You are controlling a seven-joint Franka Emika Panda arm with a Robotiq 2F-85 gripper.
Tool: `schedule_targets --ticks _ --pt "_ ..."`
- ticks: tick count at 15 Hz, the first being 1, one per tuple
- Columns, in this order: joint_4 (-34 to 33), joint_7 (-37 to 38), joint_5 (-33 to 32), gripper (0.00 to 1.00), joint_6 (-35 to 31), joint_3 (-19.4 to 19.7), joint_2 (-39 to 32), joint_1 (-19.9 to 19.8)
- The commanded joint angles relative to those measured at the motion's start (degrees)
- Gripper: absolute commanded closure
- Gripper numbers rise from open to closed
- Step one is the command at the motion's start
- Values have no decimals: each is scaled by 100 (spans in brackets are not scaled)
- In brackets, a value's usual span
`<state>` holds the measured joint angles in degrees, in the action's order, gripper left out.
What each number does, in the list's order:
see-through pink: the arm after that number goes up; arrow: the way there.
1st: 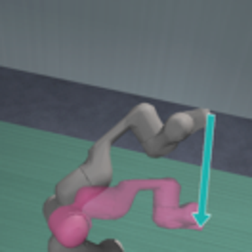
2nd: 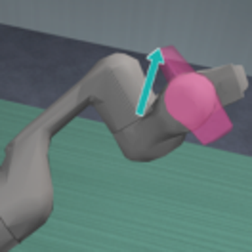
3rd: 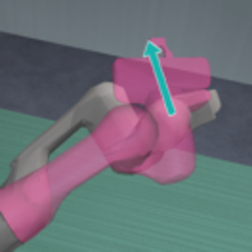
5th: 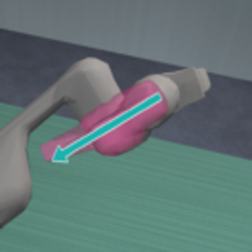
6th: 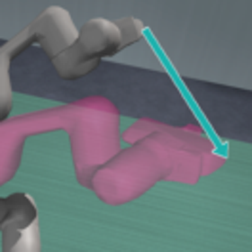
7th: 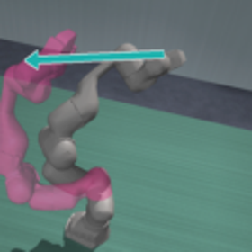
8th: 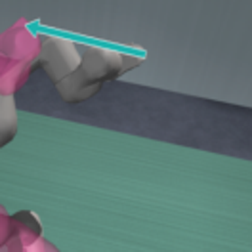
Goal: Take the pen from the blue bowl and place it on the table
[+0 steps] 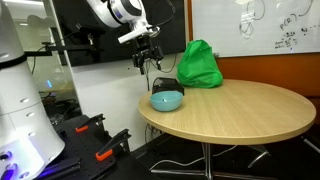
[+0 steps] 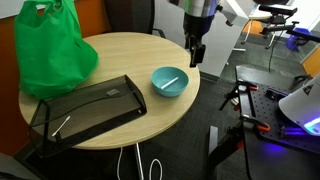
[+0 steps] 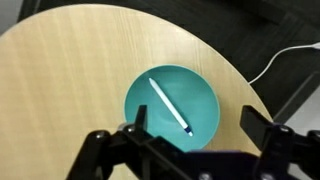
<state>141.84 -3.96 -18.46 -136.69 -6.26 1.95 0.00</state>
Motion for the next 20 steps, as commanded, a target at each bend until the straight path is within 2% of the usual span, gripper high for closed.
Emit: schedule_targets --ticks 1,9,11,13,14,16,17,19,20 --pt "-437 -997 -279 0 -353 190 -756 73" --pt "-1326 -3594 -271 0 -509 68 -2193 -121" --pt "-1471 -4014 -328 2 -508 57 -2436 -164" --pt "-1590 -4164 -401 8 -539 112 -2645 -134" --pt "-1656 -4207 -412 16 -524 119 -2741 -135" --pt "-1774 -4165 -480 21 -527 136 -2918 -122" --pt "-1831 -4135 -506 27 -522 139 -2998 -116" --pt "-1961 -4080 -513 29 -489 143 -3167 -107" --pt "-2028 -4046 -508 38 -479 149 -3252 -101"
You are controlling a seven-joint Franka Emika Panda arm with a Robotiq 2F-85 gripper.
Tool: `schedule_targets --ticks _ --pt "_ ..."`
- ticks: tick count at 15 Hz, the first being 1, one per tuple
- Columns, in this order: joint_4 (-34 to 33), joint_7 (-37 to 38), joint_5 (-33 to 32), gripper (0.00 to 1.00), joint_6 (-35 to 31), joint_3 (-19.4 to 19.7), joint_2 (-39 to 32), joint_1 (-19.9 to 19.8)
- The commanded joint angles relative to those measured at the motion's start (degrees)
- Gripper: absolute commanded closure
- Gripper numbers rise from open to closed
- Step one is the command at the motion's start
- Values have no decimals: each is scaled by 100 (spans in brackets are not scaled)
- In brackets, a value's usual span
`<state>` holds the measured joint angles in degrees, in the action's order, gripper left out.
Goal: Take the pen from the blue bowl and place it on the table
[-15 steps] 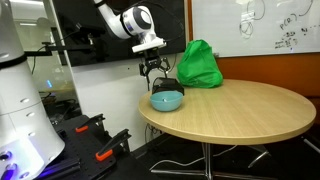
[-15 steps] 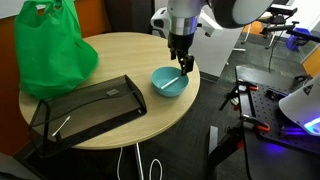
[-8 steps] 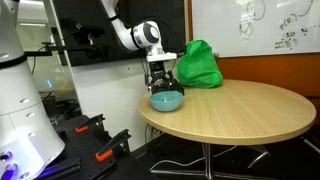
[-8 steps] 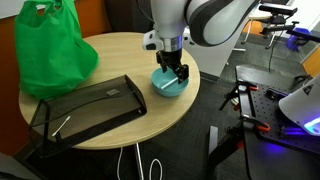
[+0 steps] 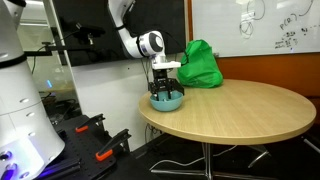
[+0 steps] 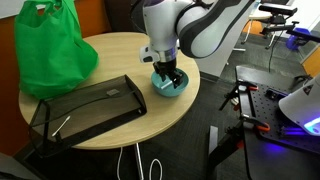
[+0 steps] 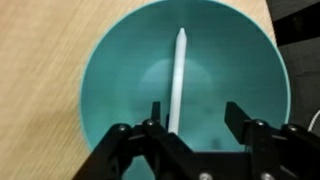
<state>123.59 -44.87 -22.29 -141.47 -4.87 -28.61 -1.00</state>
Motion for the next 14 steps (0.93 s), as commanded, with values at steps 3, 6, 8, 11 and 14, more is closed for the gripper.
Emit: schedule_targets --ticks 3,6,8,11,14 --pt "-381 103 -100 55 14 13 -395 5" --pt "-508 180 -94 75 24 17 -527 25" --pt "-539 244 -124 92 -1 38 -558 49" --pt "-542 205 -69 100 27 2 -540 4" --pt "-420 -7 94 97 62 -138 -346 -133"
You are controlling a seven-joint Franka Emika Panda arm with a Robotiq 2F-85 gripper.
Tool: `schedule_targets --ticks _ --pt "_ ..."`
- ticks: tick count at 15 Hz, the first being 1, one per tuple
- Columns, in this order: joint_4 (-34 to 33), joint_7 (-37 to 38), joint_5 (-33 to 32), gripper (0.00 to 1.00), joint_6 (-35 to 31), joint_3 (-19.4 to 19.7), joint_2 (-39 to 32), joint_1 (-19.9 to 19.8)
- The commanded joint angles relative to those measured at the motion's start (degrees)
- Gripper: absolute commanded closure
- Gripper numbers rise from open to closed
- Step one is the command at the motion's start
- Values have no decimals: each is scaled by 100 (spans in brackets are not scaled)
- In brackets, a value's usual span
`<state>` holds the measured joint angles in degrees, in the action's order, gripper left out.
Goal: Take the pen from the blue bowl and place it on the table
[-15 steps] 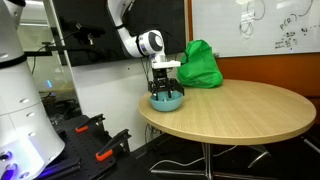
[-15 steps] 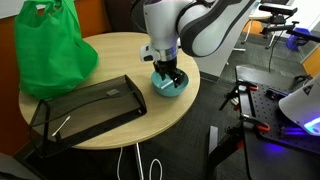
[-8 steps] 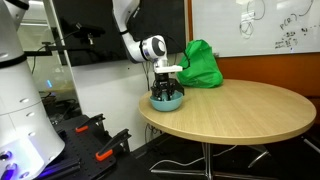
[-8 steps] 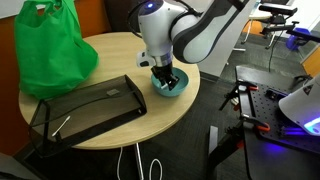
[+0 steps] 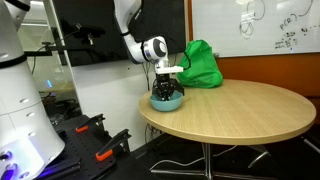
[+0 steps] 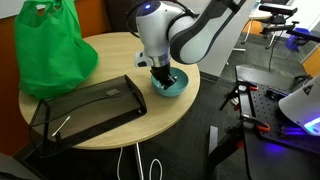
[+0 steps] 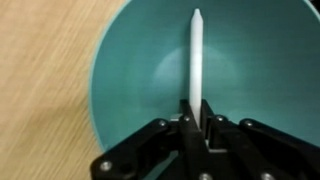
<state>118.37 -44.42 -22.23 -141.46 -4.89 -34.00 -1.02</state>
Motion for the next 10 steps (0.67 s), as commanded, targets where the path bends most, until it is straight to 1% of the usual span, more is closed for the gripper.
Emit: schedule_targets --ticks 1,4,6,9,10 --pt "180 -197 195 97 94 -227 309 -221" --pt "390 -424 489 97 200 -396 712 -398" --pt "481 -569 1004 97 572 -522 1067 -571" --pt "501 -172 1570 97 1211 -307 1513 -576" --pt "514 -55 1626 97 1318 -186 1611 -587"
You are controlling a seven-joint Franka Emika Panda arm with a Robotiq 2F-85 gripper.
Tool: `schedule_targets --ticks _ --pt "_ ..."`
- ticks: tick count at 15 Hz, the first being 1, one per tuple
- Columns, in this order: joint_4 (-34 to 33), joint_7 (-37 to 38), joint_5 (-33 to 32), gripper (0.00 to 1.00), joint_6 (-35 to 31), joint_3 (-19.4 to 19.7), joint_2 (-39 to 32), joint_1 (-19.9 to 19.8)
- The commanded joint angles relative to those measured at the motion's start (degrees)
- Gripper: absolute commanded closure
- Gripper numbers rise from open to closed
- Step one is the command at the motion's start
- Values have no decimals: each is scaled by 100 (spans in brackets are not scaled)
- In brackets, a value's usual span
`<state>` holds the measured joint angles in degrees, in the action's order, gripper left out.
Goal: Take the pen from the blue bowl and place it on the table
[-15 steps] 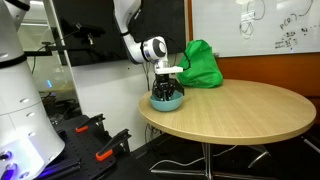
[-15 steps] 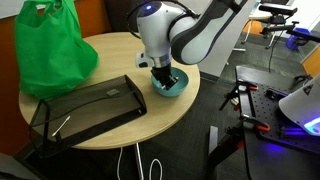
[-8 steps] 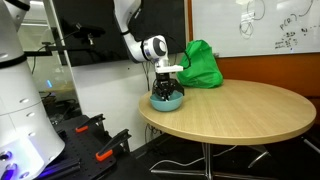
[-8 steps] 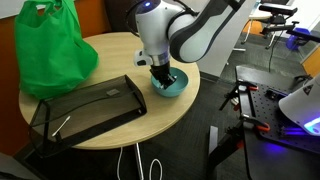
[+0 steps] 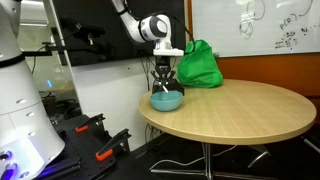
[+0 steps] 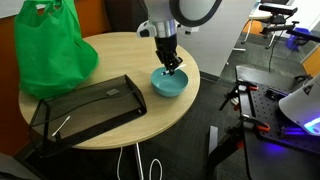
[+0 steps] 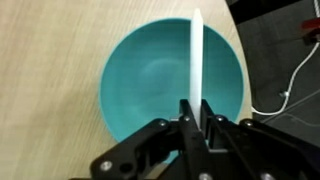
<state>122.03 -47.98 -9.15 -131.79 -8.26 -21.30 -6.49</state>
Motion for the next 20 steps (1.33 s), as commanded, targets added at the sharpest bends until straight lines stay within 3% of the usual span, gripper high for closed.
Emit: schedule_targets --ticks 1,8,20 --pt "154 532 283 97 408 323 416 -36" --pt "189 1789 296 97 186 1079 304 -345" --pt "85 4544 859 97 -853 1567 -727 -438"
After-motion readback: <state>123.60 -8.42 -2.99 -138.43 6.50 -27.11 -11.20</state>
